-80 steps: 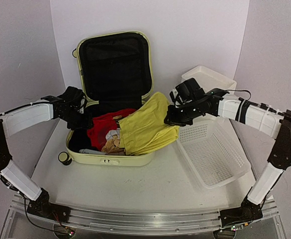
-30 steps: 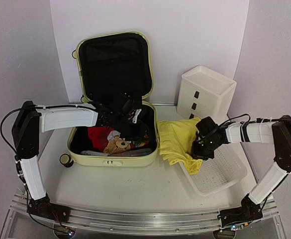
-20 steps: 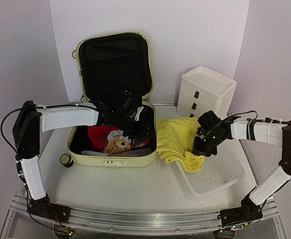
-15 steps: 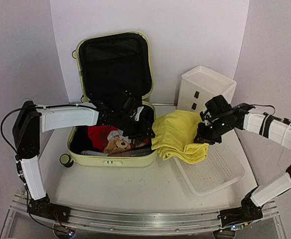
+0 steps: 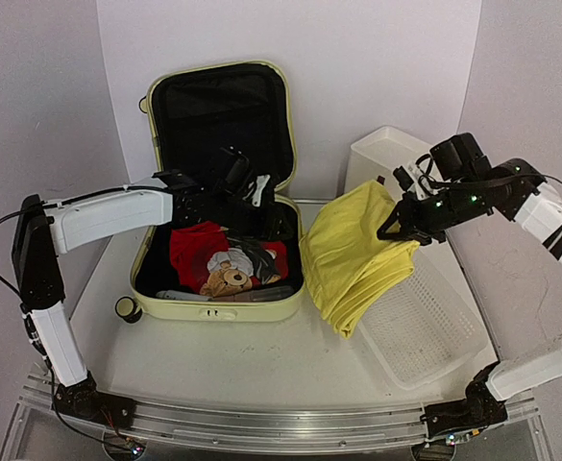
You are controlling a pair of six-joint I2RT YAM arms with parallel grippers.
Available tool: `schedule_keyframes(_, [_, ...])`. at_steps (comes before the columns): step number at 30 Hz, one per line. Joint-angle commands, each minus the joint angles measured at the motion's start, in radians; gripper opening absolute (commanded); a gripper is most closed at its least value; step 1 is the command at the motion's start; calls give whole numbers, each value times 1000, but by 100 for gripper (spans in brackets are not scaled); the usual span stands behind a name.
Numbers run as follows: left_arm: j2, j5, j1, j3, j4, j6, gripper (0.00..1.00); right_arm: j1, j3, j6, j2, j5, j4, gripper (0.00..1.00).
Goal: Open, take out, and arrange the luggage
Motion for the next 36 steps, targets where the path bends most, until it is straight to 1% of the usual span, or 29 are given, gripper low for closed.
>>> schedule_keyframes(1, [-42,-23,6,56,-30,39,54,10,136,-58,-104,-66,-68,0])
schedule_keyframes(2, [-41,-21,7,60,-30,40,54,10,141,-67,-109,-38,-101,0])
schedule_keyframes(5, [-39,-14,6,62,-32,39,54,8,169,-88,-97,128,-238,0])
schedule_keyframes(10, [-22,23,6,69,-33,35,54,2,173,-92,-127,136,-302,1])
schedule_keyframes(12, [-4,38,6,79,-32,29,54,2,143,-102,-124,161,-339,4])
schedule_keyframes(16, [37,76,4,105,-32,16,54,2,20,-93,-53,454,-378,6])
schedule_keyframes(19, [62,89,3,123,-32,13,54,2,-55,-90,57,607,-342,9])
schedule_keyframes(21, [68,92,1,124,-33,12,54,2,-103,-90,126,654,-263,13])
schedule_keyframes(24, [69,90,1,114,-31,13,54,2,-192,-93,223,674,-126,16])
schedule_keyframes(26, [69,88,1,105,-33,13,54,2,-237,-78,292,717,-52,17])
schedule_keyframes(28, [71,89,1,95,-33,11,54,2,-247,-41,339,799,-28,15])
schedule_keyframes(30, [74,91,1,92,-32,9,54,3,-233,-29,337,824,-26,11])
schedule_keyframes(32, [75,90,1,87,-32,11,54,3,-213,-59,282,778,-5,7])
schedule_keyframes(34, [70,83,1,84,-32,18,54,4,-184,-105,206,689,12,7])
schedule_keyframes(36, [61,67,1,82,-32,24,54,5,-130,-149,124,546,14,7])
